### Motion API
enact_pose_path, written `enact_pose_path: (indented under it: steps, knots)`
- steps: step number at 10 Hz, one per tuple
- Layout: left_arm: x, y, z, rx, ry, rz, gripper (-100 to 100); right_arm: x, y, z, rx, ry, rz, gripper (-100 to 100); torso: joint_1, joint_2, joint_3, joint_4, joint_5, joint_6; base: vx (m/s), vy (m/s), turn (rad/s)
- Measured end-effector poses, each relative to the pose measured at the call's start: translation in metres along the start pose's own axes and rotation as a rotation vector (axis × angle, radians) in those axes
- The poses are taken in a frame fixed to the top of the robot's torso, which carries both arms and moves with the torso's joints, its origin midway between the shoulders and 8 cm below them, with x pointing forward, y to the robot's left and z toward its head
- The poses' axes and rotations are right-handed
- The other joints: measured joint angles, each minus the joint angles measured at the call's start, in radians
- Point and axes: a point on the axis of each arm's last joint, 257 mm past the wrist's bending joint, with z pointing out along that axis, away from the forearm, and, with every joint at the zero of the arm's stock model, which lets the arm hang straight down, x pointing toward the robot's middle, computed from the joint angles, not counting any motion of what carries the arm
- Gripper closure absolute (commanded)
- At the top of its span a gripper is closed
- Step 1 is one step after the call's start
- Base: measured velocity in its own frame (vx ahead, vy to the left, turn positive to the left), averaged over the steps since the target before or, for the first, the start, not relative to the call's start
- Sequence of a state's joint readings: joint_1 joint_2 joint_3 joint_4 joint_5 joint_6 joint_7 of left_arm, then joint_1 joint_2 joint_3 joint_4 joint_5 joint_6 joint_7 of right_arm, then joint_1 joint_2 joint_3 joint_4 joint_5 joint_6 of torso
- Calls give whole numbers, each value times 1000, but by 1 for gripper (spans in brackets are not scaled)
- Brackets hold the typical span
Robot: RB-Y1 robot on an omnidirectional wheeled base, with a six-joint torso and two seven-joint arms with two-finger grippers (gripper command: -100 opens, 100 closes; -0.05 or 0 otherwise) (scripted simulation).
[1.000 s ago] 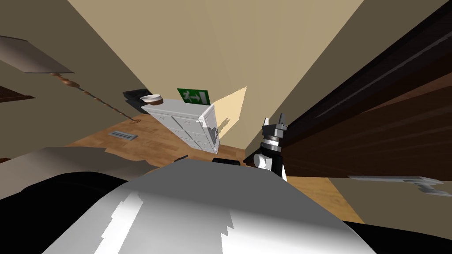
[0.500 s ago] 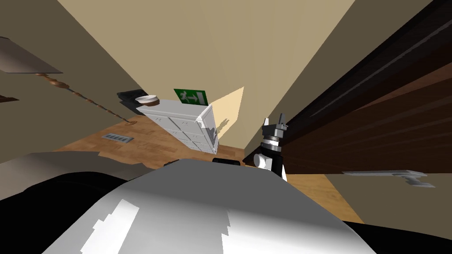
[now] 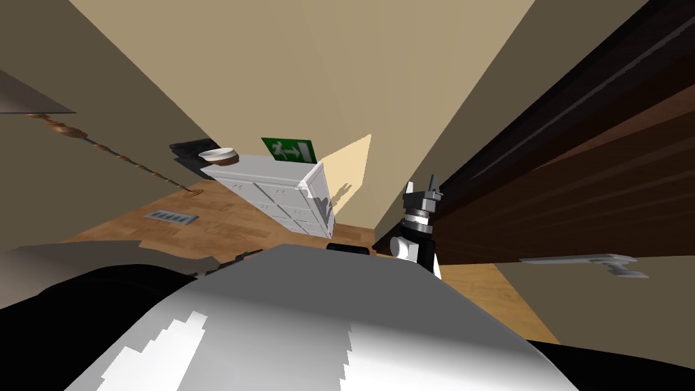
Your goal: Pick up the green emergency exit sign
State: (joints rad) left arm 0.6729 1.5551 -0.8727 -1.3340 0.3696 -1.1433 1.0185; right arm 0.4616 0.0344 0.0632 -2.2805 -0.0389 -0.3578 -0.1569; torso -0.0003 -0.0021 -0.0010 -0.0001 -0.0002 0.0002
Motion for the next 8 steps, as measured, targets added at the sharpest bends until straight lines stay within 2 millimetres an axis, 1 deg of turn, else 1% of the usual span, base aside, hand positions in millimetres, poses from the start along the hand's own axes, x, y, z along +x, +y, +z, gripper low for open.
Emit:
enact_pose_path:
  steps: [1, 2, 3, 4, 5, 6, 7, 8]
  knots:
    - [-6, -1, -8, -16, -10, -6, -100, 0, 0, 0, 0, 0, 0, 0, 0, 1, 0, 0, 0, 0, 4, -1, 12]
    - [-10, -2, -12, -23, -16, -19, -100, 0, 0, 0, 0, 0, 0, 0, 0, 1, 1, 0, 0, 0, 23, -11, -145]
    - [-19, 5, -29, -56, -42, -44, -100, 0, 0, 0, 0, 0, 0, 0, 0, 0, 0, 0, 0, 0, 26, -3, -75]
    - [-25, 4, -43, -79, -60, -70, -100, 0, 0, 0, 0, 0, 0, 0, 0, 0, 0, 0, 0, 0, 14, 2, 9]
    - [-27, 0, -54, -96, -75, -86, -100, 0, 0, 0, 0, 0, 0, 0, 0, 1, 0, 0, 0, 0, 0, 0, 0]
    - [-27, -4, -57, -105, -82, -90, -100, 0, 0, 0, 0, 0, 0, 0, 0, 1, 1, 0, 0, 0, 23, -11, -166]
    - [-38, -1, -74, -138, -115, -107, -100, 0, 0, 0, 0, 0, 0, 0, 0, 0, 0, 0, 0, 0, 28, -6, -74]
    - [-38, -2, -86, -155, -132, -144, -100, 0, 0, 0, 0, 0, 0, 0, 0, 0, 0, 0, 0, 0, 15, -2, 25]
